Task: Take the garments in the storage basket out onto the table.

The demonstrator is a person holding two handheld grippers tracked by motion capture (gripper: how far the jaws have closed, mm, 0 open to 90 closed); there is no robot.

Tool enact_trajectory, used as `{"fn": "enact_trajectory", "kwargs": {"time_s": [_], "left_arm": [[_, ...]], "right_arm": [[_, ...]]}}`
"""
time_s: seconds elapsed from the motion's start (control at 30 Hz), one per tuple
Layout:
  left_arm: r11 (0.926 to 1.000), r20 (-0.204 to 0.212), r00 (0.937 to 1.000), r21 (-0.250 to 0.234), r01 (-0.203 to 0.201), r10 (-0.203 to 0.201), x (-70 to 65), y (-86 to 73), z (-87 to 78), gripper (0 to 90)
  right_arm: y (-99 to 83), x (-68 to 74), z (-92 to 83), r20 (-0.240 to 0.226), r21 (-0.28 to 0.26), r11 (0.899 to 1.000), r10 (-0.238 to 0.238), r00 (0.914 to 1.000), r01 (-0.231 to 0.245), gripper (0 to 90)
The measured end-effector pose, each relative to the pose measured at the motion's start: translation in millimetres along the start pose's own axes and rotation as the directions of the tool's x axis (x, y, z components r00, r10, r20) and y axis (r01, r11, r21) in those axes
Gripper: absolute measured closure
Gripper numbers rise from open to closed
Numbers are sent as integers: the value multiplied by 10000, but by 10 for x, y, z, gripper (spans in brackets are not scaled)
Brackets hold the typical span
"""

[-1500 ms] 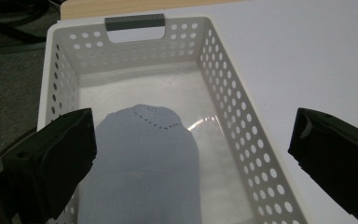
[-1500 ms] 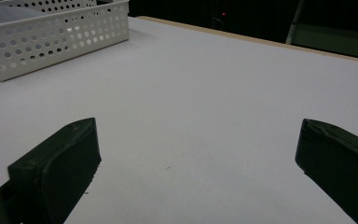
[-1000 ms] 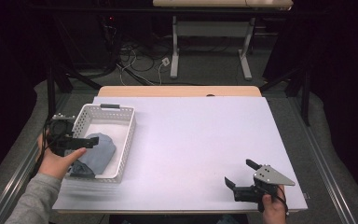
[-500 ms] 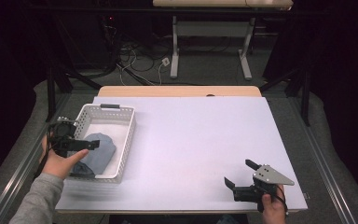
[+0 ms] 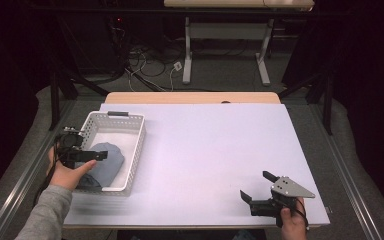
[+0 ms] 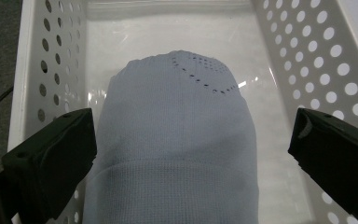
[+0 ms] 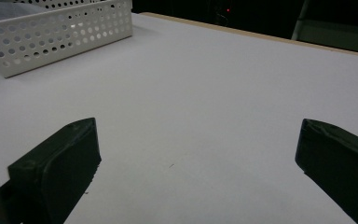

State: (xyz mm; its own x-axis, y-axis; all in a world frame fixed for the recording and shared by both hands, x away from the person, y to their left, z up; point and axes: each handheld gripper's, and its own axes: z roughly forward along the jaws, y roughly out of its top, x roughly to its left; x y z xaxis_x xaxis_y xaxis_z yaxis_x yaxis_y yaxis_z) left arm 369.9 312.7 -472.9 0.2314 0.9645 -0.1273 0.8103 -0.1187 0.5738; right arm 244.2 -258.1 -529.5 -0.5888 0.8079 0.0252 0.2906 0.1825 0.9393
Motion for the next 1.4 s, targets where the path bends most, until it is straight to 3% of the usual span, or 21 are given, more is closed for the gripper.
{"fn": "enact_trajectory", "kwargs": {"time_s": [1.03,1.4], "left_arm": [[9947,-157,9998,1019,162,-147,72,-95,221,6],[9937,-147,9997,1099,221,-206,81,-111,269,6]], "right_arm": [[-2,1,7,-70,44,10000,-37,10000,38,0],[-2,-1,10,-115,65,10000,-64,9999,65,0]]}}
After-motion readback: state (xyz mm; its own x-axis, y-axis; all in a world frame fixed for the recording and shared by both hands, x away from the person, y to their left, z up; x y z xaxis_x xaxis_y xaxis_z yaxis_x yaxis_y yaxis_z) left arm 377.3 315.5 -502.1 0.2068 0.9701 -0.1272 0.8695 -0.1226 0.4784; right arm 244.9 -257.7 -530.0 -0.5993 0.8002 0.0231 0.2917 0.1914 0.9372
